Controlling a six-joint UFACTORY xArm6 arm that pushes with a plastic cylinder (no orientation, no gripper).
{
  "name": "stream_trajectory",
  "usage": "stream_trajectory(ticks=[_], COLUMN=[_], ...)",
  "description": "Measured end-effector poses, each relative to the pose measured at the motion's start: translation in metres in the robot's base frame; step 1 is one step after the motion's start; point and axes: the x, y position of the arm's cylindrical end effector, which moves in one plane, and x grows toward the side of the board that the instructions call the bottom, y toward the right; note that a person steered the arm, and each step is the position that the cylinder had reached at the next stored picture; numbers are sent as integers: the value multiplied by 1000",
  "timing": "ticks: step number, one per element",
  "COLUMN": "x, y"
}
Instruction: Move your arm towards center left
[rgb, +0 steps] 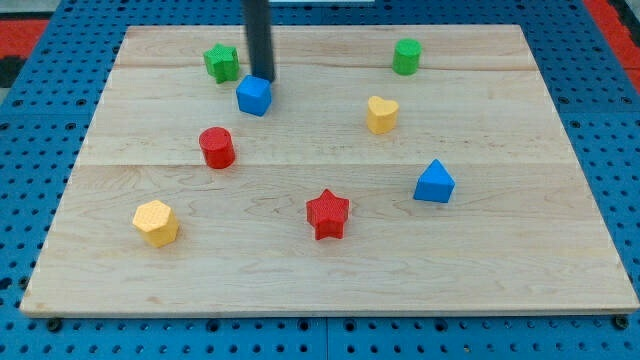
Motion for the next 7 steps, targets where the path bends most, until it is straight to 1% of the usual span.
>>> stream_trajectory(ticks=[1,2,3,5,6,7], x=[-16,-23,-2,44,81,81], y=[30,-3,-110,-60,-61,-63])
